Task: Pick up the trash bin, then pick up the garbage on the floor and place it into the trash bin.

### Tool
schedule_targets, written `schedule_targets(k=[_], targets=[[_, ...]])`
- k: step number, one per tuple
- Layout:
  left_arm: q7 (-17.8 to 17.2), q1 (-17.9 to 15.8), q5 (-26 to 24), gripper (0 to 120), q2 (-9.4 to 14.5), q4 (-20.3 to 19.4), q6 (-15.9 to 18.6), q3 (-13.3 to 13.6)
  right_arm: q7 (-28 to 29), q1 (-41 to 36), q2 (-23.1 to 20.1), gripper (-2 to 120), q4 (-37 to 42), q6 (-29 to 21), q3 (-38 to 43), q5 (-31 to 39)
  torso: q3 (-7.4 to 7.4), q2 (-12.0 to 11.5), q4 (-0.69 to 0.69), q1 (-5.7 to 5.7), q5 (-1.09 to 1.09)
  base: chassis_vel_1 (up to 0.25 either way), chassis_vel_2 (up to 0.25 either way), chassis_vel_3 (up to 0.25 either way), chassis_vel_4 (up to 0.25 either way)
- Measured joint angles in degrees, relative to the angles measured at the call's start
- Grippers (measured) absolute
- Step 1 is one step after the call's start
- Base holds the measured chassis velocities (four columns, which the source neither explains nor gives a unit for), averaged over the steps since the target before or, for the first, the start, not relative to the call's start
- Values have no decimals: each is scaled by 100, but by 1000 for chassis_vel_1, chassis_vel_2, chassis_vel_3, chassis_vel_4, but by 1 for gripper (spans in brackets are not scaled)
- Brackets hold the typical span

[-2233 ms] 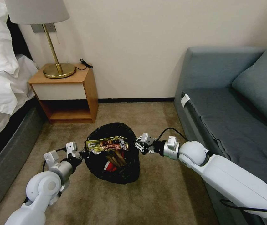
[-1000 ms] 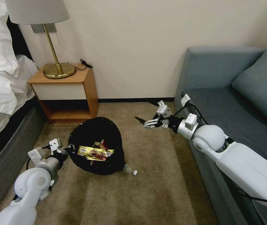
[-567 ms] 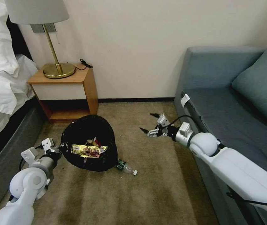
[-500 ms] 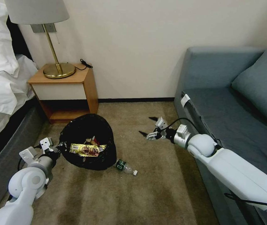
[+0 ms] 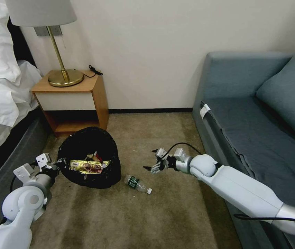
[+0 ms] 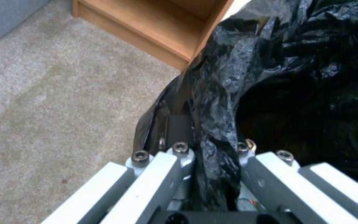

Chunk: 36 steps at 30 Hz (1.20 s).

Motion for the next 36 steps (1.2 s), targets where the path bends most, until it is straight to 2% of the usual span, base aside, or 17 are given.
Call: schedule_targets(k=[7, 15, 23, 36], targets=[[44, -2, -4, 3, -29, 1, 3, -42, -30, 413, 179, 100, -190, -453, -480, 157, 0, 0, 1, 0, 0, 0, 0, 0, 0], [123, -5, -10, 3, -35, 49, 3, -76, -357, 907, 660, 100, -919, -766, -1157, 269, 0, 0, 1, 0, 0, 0, 0, 0, 0], [174, -18, -11, 3, -23, 105, 1, -78, -776, 1005, 951, 100, -1518, -826, -1510, 390, 0, 0, 0, 0, -1, 0, 0, 0, 0], [235, -63, -8, 3, -20, 189, -10, -56, -1221, 1150, 1794, 100, -2916, -701, -1869, 303, 0, 0, 2, 0, 0, 0, 0, 0, 0]])
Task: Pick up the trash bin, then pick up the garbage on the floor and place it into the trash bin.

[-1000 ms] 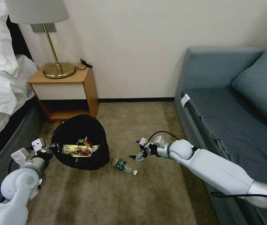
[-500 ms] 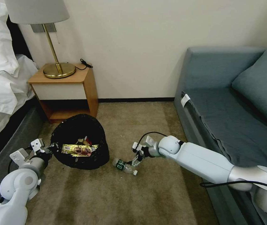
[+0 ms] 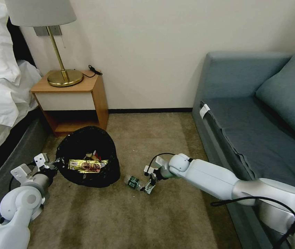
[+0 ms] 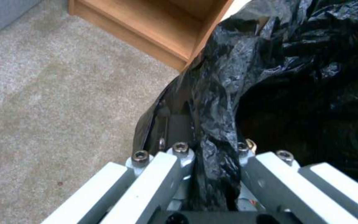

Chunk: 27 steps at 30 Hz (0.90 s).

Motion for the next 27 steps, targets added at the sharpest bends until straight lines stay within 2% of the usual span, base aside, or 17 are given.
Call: schedule_targets(k=[1, 9, 27], targets=[[2, 0, 0, 3, 0, 2, -1, -1, -102, 12, 115, 100, -261, 49, -29, -57, 0, 0, 0, 0, 0, 0, 0, 0, 0], [55, 10, 30, 3, -30, 52, -13, -36, -219, -20, 247, 100, -786, 143, -133, -200, 0, 0, -2, 0, 0, 0, 0, 0, 0], [180, 53, 133, 3, -130, 133, -91, -57, -264, 6, 519, 100, -1046, 119, -336, -176, 0, 0, -1, 0, 0, 0, 0, 0, 0]])
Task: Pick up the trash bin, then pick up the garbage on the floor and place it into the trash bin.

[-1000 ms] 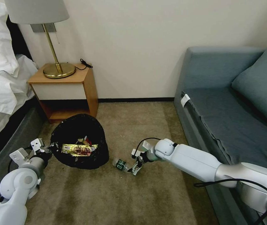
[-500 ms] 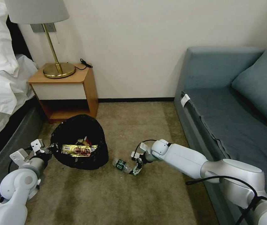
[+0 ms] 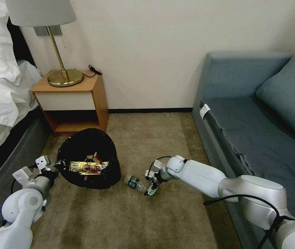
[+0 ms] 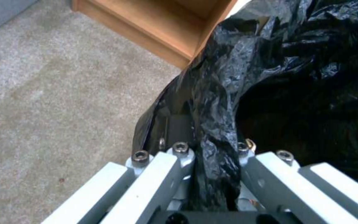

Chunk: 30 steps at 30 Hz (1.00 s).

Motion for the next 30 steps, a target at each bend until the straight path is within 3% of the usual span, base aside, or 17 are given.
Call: schedule_targets(k=[17, 25, 27, 30], targets=[[58, 2, -19, 3, 46, 76, -53, -15, 58, -215, 203, 97, -335, 68, 222, -263, 0, 0, 0, 0, 0, 0, 0, 0, 0], [81, -1, -16, 3, 51, 118, -71, -11, 55, -295, 281, 69, -484, 126, 305, -382, 0, 0, 0, 0, 0, 0, 0, 0, 0], [87, -10, -16, 3, 58, 135, -75, -11, 45, -312, 298, 57, -518, 141, 329, -416, 0, 0, 0, 0, 0, 0, 0, 0, 0], [89, -19, -15, 3, 59, 142, -78, -10, 42, -314, 302, 50, -538, 148, 341, -429, 0, 0, 0, 0, 0, 0, 0, 0, 0]])
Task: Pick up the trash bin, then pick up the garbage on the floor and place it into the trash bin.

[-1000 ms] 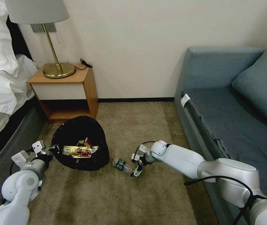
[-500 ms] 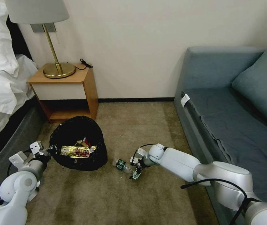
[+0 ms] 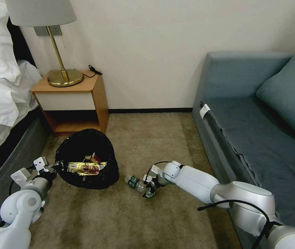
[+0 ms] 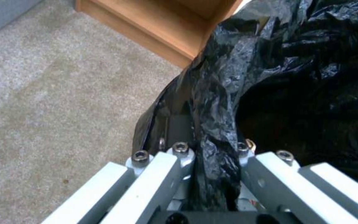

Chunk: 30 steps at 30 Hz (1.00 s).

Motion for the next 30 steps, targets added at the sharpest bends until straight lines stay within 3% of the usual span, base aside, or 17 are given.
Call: schedule_targets(k=[6, 22, 30], targets=[[1, -24, 0, 3, -2, 15, -1, 21, -30, -6, -11, 27, -66, 32, 56, -44, 0, 0, 0, 0, 0, 0, 0, 0, 0], [4, -34, 3, 3, 1, 37, -5, 62, 43, 28, -211, 26, 186, 11, 131, -12, 0, 0, 0, 0, 0, 0, 0, 0, 0], [5, -59, 10, 3, 12, 18, -7, 75, 216, 186, -604, 26, 665, -92, 164, 168, 0, 0, 0, 0, 1, 0, 0, 0, 0]])
